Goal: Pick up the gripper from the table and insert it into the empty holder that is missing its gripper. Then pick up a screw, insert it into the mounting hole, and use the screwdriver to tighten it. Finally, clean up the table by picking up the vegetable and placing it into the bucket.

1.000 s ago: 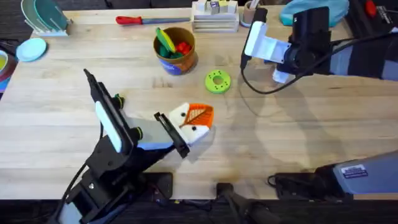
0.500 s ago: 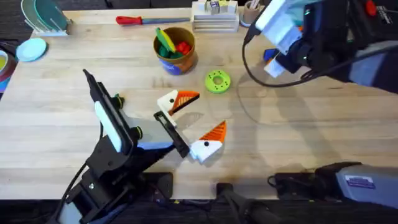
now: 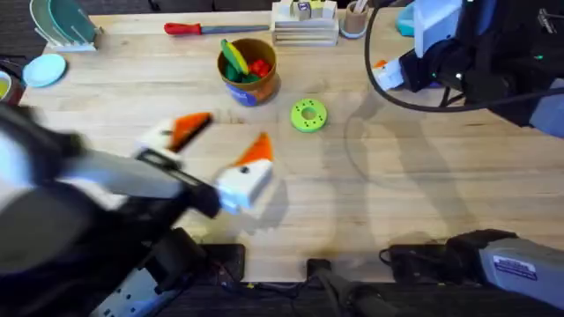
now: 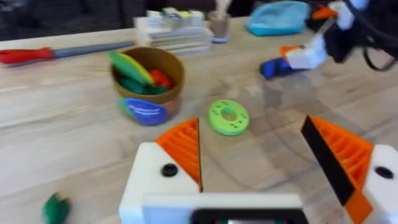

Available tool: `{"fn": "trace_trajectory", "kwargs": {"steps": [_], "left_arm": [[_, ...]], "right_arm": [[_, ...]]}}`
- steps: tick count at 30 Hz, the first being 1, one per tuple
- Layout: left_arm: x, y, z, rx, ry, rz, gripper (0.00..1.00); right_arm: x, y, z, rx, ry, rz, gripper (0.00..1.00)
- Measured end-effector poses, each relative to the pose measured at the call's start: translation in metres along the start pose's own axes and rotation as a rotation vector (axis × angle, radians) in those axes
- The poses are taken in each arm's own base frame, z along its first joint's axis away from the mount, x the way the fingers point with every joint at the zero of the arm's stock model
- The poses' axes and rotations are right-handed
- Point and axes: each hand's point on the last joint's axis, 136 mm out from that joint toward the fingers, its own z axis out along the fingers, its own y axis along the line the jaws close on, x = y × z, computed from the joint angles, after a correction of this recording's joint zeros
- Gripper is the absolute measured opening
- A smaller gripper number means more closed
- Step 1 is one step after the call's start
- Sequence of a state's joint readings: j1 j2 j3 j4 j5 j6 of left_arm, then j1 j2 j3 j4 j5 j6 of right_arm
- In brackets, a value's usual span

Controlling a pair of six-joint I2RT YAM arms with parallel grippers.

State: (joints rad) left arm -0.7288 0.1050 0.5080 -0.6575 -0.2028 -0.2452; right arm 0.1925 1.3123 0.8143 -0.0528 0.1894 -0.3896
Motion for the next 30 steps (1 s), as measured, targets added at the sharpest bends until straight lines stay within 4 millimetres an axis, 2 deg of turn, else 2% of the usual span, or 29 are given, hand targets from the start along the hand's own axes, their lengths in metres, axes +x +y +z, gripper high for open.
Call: {"fn": "trace_trajectory", "kwargs": {"steps": [4, 10, 14, 19, 24, 28, 30], "left_arm": [[-0.028, 0.018, -0.022, -0.146, 0.088, -0.014, 0.993], [-0.041, 0.036, -0.039, -0.342, 0.340, -0.014, 0.993], [-0.058, 0.033, -0.036, -0.399, 0.444, -0.001, 0.992], [-0.081, 0.020, -0.020, -0.385, 0.467, -0.018, 0.993], [-0.067, 0.024, -0.022, -0.423, 0.553, -0.019, 0.992], [-0.044, 0.052, -0.053, -0.612, 0.651, -0.135, 0.992], [-0.041, 0.068, -0.067, -0.722, 0.655, -0.198, 0.991]], "right_arm": [[-0.007, 0.020, -0.008, -0.127, -0.036, 0.119, 0.991], [-0.001, 0.047, -0.034, -0.299, 0.025, 0.282, 0.992], [0.001, 0.052, -0.054, -0.359, 0.114, 0.322, 0.991], [-0.026, 0.041, -0.076, -0.378, 0.107, 0.342, 0.991], [-0.040, 0.034, -0.086, -0.373, 0.067, 0.345, 0.991], [-0.038, 0.035, -0.087, -0.378, 0.078, 0.351, 0.991], [-0.038, 0.035, -0.087, -0.377, 0.075, 0.352, 0.991]]}}
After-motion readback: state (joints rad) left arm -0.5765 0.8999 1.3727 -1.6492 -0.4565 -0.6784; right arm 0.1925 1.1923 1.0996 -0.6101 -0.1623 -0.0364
